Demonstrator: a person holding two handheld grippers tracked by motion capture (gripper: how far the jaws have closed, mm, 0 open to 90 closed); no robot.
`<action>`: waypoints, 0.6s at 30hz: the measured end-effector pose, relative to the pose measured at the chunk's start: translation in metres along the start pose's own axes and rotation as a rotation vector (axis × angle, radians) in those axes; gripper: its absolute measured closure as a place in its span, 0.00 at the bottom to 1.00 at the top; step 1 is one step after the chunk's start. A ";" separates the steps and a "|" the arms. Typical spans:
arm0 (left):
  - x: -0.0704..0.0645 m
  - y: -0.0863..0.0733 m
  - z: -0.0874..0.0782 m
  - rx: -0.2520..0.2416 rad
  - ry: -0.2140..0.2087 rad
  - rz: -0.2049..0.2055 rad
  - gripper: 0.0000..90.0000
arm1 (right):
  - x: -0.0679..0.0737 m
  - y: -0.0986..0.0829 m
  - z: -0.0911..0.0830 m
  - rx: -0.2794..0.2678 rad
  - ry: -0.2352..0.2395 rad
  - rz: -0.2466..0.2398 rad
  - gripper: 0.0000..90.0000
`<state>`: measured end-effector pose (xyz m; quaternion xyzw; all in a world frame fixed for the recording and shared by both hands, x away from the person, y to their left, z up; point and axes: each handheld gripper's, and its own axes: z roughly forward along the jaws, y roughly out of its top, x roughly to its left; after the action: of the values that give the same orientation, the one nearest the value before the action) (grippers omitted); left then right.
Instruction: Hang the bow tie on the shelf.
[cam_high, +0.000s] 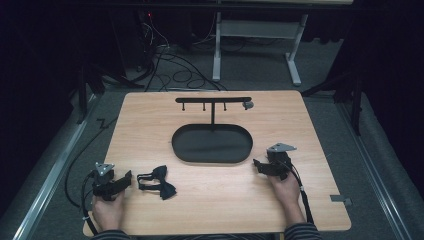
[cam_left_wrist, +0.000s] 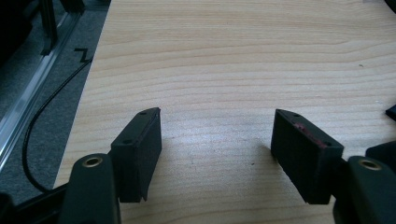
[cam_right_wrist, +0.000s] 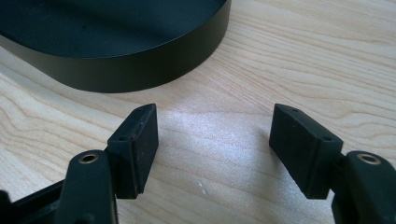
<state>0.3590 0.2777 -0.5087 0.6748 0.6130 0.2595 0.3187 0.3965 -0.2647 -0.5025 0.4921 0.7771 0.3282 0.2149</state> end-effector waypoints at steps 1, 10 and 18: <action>0.000 0.000 0.000 -0.001 -0.003 -0.001 0.38 | 0.000 0.000 0.000 0.000 0.000 0.000 0.38; 0.000 0.000 0.000 -0.001 0.000 0.000 0.38 | 0.000 0.000 0.000 0.001 0.000 -0.002 0.38; 0.002 -0.001 -0.002 -0.007 -0.034 -0.021 0.37 | 0.000 0.000 0.000 0.002 0.002 -0.002 0.38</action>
<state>0.3569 0.2798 -0.5085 0.6714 0.6139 0.2468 0.3339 0.3963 -0.2645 -0.5024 0.4914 0.7780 0.3277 0.2139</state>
